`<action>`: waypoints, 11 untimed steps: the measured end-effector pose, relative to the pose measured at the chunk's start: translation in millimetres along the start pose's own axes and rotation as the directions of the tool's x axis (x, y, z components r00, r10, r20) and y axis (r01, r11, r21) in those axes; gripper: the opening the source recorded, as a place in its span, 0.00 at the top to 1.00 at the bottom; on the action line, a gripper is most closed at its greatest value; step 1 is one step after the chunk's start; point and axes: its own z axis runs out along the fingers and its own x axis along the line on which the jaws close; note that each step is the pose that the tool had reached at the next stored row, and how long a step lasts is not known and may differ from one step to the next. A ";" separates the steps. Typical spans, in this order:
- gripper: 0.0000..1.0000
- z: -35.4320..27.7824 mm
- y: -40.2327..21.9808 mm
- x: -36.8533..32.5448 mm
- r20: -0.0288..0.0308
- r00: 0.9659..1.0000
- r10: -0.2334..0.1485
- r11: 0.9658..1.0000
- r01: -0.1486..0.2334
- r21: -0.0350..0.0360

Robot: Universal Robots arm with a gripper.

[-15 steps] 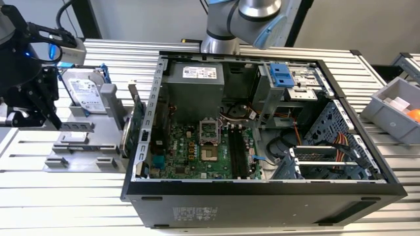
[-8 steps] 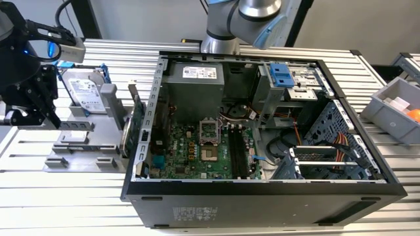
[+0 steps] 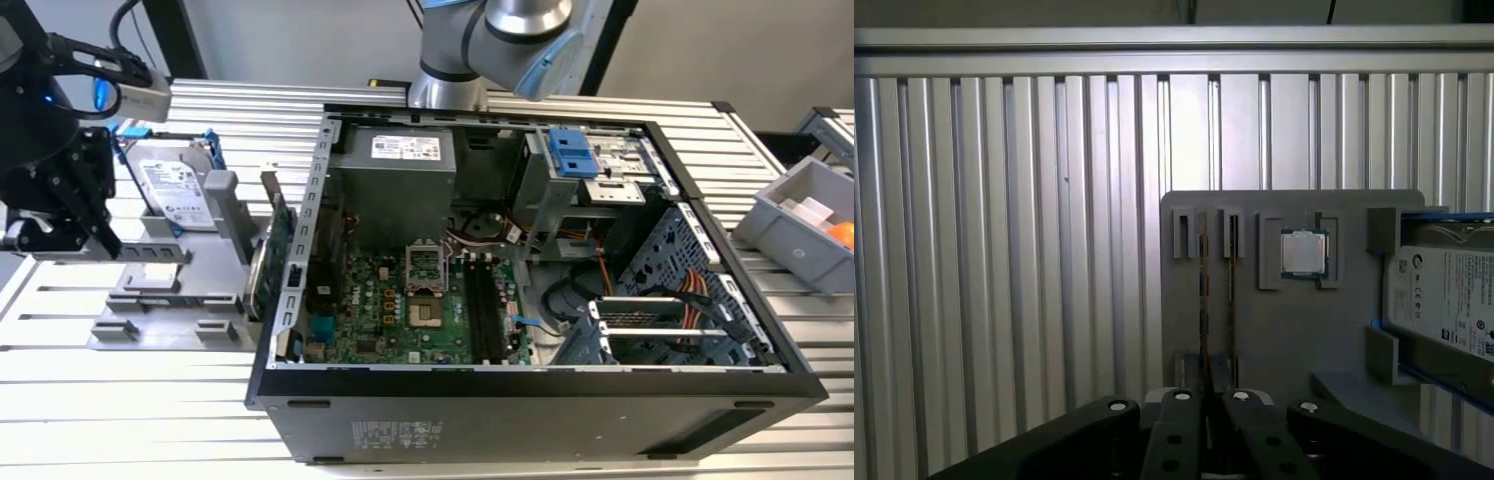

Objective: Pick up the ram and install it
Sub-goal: 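Pick up the ram and move it above insertion slot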

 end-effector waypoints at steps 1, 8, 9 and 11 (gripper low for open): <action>1.00 -0.8 0.0 0.0 0.000 1.000 0.000 1.000 0.000 0.000; 1.00 -6.1 0.1 -0.2 0.000 1.000 0.000 1.000 0.000 0.000; 1.00 -7.7 0.1 -0.2 0.000 1.000 0.000 1.000 0.000 0.000; 1.00 -11.0 0.2 -0.3 0.000 1.000 0.000 1.000 0.000 0.000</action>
